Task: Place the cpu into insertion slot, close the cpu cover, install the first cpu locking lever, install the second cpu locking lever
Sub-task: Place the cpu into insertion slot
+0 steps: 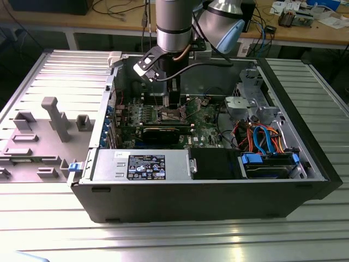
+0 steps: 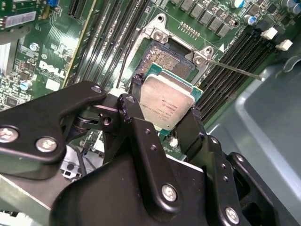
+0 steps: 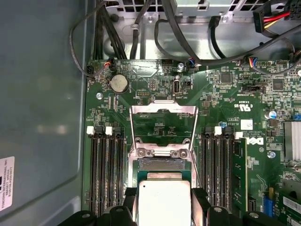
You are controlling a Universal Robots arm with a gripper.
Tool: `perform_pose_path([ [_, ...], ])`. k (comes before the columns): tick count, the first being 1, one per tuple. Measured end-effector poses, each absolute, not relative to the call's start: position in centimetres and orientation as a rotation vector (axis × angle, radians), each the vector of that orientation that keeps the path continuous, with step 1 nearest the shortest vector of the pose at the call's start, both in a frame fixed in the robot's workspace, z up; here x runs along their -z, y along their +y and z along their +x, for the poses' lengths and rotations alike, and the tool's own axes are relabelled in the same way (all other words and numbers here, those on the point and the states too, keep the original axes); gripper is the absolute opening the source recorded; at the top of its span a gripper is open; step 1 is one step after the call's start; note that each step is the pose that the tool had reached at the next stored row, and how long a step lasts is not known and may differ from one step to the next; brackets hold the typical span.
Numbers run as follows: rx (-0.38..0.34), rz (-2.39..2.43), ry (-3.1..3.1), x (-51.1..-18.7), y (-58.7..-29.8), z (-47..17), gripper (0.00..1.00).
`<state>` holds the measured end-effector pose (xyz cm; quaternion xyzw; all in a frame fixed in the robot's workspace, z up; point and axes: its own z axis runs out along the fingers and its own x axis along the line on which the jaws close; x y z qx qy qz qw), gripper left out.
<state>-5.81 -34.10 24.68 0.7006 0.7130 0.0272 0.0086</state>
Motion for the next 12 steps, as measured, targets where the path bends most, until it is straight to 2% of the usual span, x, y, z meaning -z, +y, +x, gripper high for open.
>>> perform_pose_path([
  [3,-0.105,2.179,2.218,-24.4,-33.9,-6.0,0.55],
  [12,-0.106,2.178,2.217,-22.8,-33.9,-6.1,0.55],
])
